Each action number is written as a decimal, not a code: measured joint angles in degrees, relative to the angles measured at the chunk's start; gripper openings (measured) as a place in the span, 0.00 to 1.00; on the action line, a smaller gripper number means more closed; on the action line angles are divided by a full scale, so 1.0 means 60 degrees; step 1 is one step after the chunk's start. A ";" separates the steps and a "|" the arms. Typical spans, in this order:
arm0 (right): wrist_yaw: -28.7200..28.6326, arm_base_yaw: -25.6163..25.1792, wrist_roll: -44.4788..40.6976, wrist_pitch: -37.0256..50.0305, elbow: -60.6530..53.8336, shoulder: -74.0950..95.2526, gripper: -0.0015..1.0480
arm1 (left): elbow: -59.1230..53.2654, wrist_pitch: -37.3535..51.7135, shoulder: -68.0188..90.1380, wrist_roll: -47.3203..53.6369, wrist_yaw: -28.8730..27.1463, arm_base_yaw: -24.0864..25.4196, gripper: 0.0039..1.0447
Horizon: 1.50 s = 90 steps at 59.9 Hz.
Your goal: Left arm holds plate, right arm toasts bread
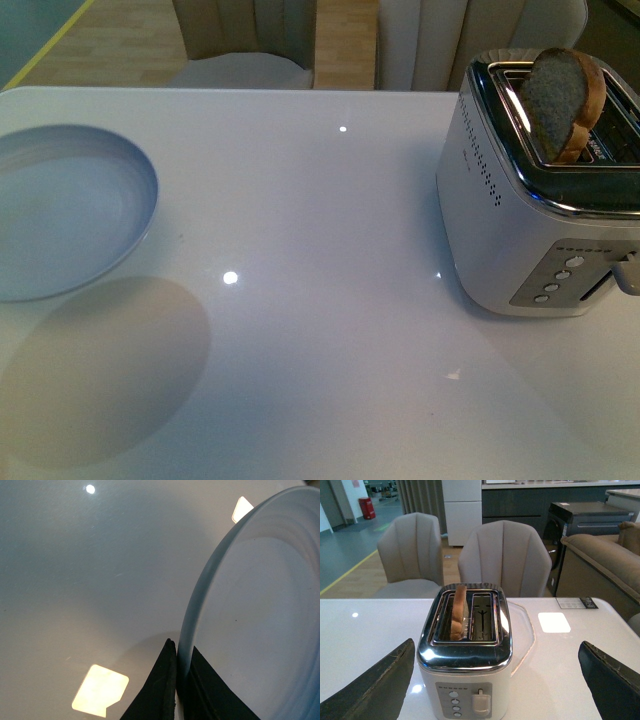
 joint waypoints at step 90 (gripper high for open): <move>0.0000 0.0000 0.0004 0.0000 0.0000 -0.0004 0.92 | 0.1723 -0.0124 0.3570 0.1537 0.0379 0.0889 0.03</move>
